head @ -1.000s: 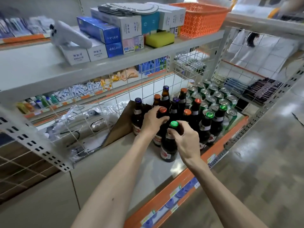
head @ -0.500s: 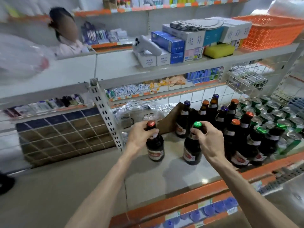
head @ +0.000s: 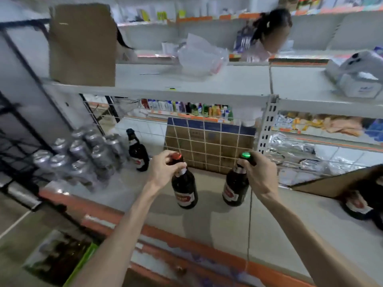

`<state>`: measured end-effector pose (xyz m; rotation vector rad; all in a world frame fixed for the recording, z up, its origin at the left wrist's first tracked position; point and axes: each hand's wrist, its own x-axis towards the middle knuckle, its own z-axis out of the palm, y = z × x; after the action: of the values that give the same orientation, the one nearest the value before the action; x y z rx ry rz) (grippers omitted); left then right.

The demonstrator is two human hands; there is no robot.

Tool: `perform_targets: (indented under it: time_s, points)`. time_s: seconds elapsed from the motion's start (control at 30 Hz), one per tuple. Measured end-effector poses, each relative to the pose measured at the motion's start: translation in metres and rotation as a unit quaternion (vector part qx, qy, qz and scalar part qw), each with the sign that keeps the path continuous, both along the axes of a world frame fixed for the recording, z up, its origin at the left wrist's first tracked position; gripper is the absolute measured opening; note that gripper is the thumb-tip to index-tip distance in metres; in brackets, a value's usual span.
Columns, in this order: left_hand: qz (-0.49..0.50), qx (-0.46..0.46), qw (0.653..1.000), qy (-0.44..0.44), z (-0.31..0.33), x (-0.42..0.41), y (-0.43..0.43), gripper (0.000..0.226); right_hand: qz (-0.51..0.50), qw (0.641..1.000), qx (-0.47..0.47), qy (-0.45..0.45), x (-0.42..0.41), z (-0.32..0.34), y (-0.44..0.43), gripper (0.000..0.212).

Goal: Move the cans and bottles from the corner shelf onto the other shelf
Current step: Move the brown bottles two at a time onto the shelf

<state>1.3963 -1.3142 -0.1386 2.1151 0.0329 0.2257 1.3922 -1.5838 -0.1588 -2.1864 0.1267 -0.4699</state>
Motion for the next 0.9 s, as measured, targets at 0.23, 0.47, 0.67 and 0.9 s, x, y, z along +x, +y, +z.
perform_targets:
  time_s: [0.23,0.47,0.67,0.9]
  points:
    - [0.07,-0.018,0.997,0.018,-0.01,0.007,0.128,0.033,0.063,0.996,0.05,0.034,0.045,-0.008,0.135,0.011]
    - [0.082,-0.019,0.996,0.028,-0.023,0.031,0.207,0.034,0.109,0.989,0.089,0.049,0.073,-0.011,0.223,0.004]
    - [0.087,-0.033,0.995,0.048,-0.037,0.036,0.245,0.034,0.145,0.982,0.102,0.062,0.099,-0.021,0.278,0.006]
    - [0.089,-0.037,0.993,0.061,-0.04,0.033,0.268,0.032,0.191,0.975,0.086,0.075,0.12,-0.032,0.332,0.011]
